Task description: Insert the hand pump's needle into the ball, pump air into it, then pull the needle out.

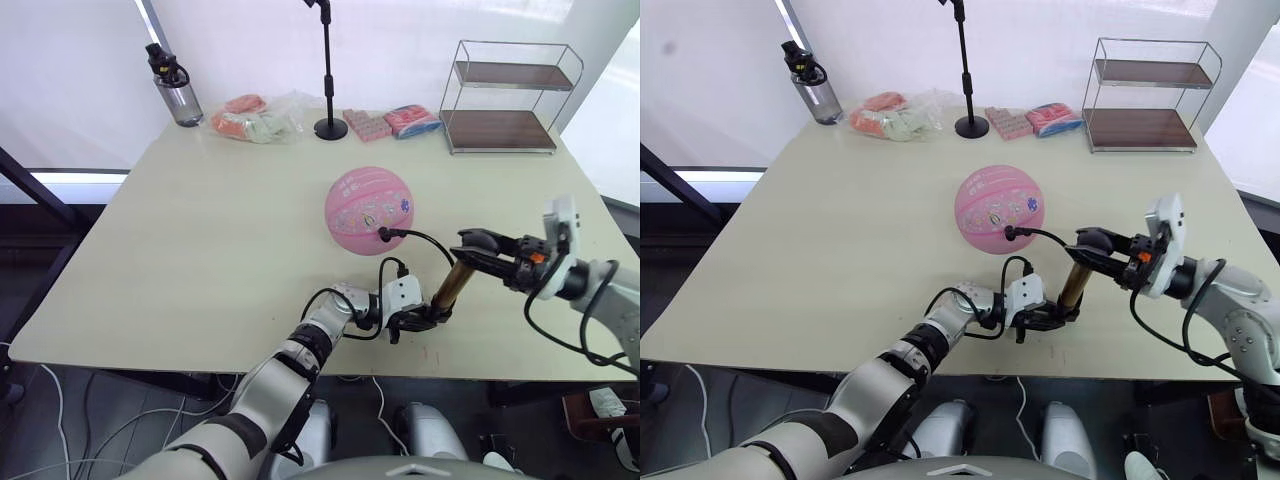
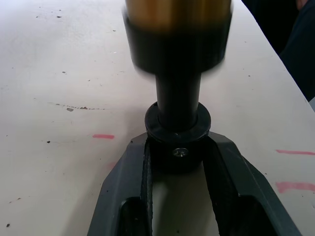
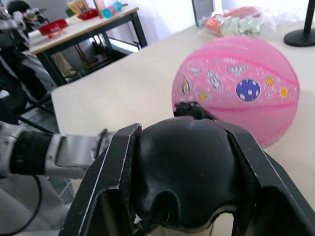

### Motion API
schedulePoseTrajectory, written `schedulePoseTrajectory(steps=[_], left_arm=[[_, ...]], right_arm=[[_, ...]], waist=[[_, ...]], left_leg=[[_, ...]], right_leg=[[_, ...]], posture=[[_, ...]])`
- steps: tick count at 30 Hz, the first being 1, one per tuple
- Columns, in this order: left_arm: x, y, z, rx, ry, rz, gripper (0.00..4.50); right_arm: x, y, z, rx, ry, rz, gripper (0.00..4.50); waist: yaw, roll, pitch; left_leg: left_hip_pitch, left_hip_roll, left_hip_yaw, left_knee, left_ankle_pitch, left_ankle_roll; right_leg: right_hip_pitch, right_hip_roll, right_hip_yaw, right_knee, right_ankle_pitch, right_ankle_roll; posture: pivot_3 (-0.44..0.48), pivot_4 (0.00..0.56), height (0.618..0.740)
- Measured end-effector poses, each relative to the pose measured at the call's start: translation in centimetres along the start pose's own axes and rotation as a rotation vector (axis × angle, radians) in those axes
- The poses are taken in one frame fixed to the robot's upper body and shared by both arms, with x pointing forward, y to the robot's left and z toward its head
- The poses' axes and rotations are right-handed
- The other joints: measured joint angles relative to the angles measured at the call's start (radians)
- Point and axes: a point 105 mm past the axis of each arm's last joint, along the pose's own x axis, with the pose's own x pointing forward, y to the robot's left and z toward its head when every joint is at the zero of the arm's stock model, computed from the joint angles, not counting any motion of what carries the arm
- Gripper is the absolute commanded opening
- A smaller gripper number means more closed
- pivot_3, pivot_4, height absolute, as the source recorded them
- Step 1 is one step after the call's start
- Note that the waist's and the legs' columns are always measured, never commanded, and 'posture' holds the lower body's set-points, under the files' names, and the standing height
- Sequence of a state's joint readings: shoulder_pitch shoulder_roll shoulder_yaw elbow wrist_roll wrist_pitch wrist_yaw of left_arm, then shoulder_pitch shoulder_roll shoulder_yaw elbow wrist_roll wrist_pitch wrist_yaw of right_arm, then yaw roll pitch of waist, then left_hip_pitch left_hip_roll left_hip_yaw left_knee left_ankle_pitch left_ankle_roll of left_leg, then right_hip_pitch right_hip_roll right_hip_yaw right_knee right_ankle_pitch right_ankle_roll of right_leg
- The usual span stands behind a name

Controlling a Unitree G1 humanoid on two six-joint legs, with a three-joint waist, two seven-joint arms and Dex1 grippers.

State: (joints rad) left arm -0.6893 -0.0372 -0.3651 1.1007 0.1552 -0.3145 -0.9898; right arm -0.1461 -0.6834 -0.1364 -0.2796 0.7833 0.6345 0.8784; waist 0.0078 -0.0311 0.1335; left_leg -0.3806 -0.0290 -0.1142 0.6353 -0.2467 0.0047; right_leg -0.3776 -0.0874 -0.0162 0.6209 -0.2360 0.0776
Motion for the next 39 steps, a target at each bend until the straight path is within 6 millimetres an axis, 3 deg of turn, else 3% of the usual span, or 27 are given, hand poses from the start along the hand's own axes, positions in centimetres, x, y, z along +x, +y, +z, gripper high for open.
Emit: schedulePoseTrajectory(steps=[2,11,22,29,33,39], left_arm=[[0.0,0.0,0.0,0.0,0.001,0.001,1.03],[-0.1,0.0,-0.3,-0.006,0.008,0.01,1.03],[0.1,0.0,-0.1,-0.003,0.002,0.005,1.03],[0.3,0.0,0.4,0.003,-0.01,-0.006,1.03],[0.3,0.0,0.6,0.008,-0.013,-0.007,1.03],[0.3,0.0,0.6,0.009,-0.014,-0.011,1.03]], right_arm=[[0.3,-0.1,-1.1,0.014,0.01,-0.009,1.92],[0.2,0.1,-1.6,-0.037,0.019,-0.005,1.92],[-0.6,0.3,-0.2,-0.069,0.055,0.022,1.92],[-1.0,0.6,2.7,-0.074,0.042,0.056,1.92],[-2.1,1.0,7.3,-0.144,0.008,0.082,1.92],[-2.9,2.2,10.7,-0.184,-0.019,0.121,1.92]], waist=[[0.0,0.0,0.0],[-0.006,-0.003,-0.005],[-0.004,0.002,-0.002],[0.005,0.006,0.007],[0.006,0.008,0.012],[0.006,0.007,0.013]], left_leg=[[0.0,0.0,0.0,0.0,0.0,0.0],[0.001,0.001,-0.001,0.0,0.0,0.0],[0.0,-0.001,0.0,0.0,0.0,0.0],[-0.001,-0.001,0.0,0.0,0.0,0.0],[-0.002,-0.002,0.0,0.001,0.0,0.0],[-0.003,-0.002,0.001,0.001,0.0,0.0]], right_leg=[[0.0,0.0,0.0,0.0,-0.001,-0.002],[0.001,0.0,0.0,0.0,-0.002,-0.004],[0.001,-0.002,0.0,0.0,-0.002,-0.004],[0.0,-0.002,0.0,0.0,0.0,0.0],[0.0,-0.002,0.0,0.0,0.0,0.0],[-0.001,-0.003,0.0,0.0,-0.001,-0.002]], posture=[[0.0,0.15,0.731],[0.0,0.15,0.731],[0.0,0.15,0.731],[0.0,0.15,0.731],[0.0,0.15,0.731],[0.0,0.15,0.731]])
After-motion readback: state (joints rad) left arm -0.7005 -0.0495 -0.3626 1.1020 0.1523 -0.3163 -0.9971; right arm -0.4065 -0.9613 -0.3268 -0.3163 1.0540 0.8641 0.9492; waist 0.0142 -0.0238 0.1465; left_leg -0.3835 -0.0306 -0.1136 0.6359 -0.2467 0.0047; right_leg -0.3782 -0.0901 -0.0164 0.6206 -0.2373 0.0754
